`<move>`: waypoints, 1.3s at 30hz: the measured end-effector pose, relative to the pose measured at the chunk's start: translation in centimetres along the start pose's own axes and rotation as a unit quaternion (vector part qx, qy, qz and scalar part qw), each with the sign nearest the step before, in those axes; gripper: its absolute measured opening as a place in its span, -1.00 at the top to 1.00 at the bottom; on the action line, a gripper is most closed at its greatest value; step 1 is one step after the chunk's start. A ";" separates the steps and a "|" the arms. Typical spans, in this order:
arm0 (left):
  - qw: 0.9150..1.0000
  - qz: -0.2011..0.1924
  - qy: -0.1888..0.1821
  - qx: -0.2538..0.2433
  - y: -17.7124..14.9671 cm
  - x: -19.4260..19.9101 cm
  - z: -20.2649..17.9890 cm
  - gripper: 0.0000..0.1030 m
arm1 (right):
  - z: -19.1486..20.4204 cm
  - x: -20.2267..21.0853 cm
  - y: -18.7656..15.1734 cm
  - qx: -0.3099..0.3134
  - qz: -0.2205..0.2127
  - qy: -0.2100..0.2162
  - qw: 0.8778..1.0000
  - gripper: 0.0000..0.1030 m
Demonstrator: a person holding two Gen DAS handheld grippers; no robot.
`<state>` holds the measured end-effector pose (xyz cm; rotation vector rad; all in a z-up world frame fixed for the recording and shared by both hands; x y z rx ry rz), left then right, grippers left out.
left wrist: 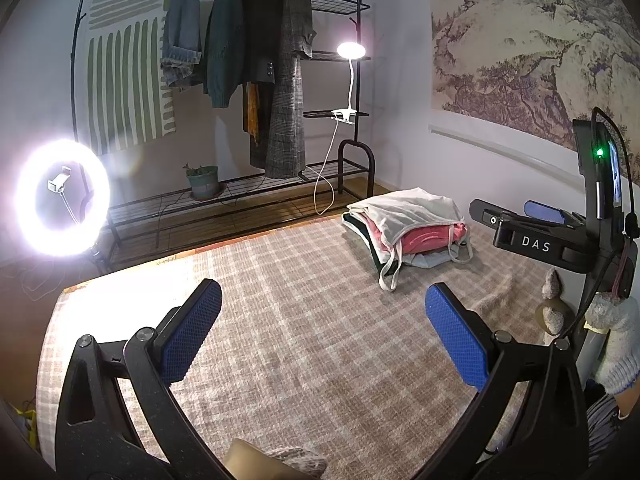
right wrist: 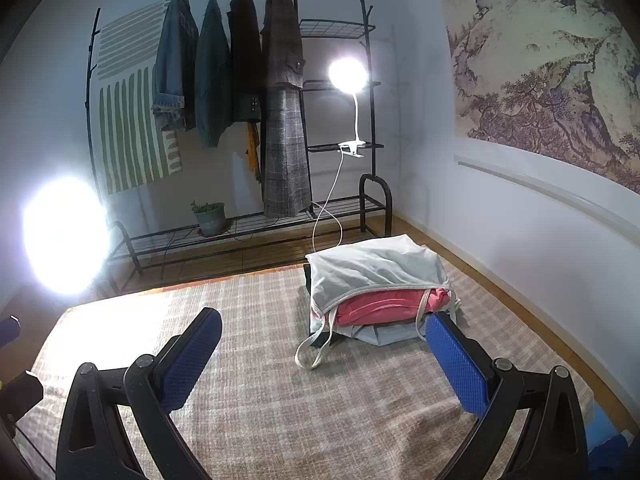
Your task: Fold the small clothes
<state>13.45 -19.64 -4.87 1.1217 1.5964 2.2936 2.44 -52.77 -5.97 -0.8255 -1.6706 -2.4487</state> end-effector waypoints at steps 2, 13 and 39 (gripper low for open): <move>1.000 0.000 0.001 0.000 0.0 0.0 0.0 -1.00 | 0.0 0.0 -0.1 0.000 0.000 0.000 1.000 -0.99; 1.000 0.000 0.001 0.001 0.0 0.0 0.0 -1.00 | -0.1 -0.2 -0.1 -0.002 0.003 0.000 1.000 -0.99; 1.000 -0.001 -0.001 0.002 0.0 -0.2 -0.3 -1.00 | -0.3 -0.6 -0.3 0.001 0.009 0.000 1.000 -0.99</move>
Point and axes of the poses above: each gripper's, at about its wrist camera, not at the fingertips, and x roughly against the way its jaws point, z to its left, y to its top, the point moved 5 cm from there along -x, roughly the way its jaws point, and after that the axes turned 15 degrees about -x, right-handed, at the moved point
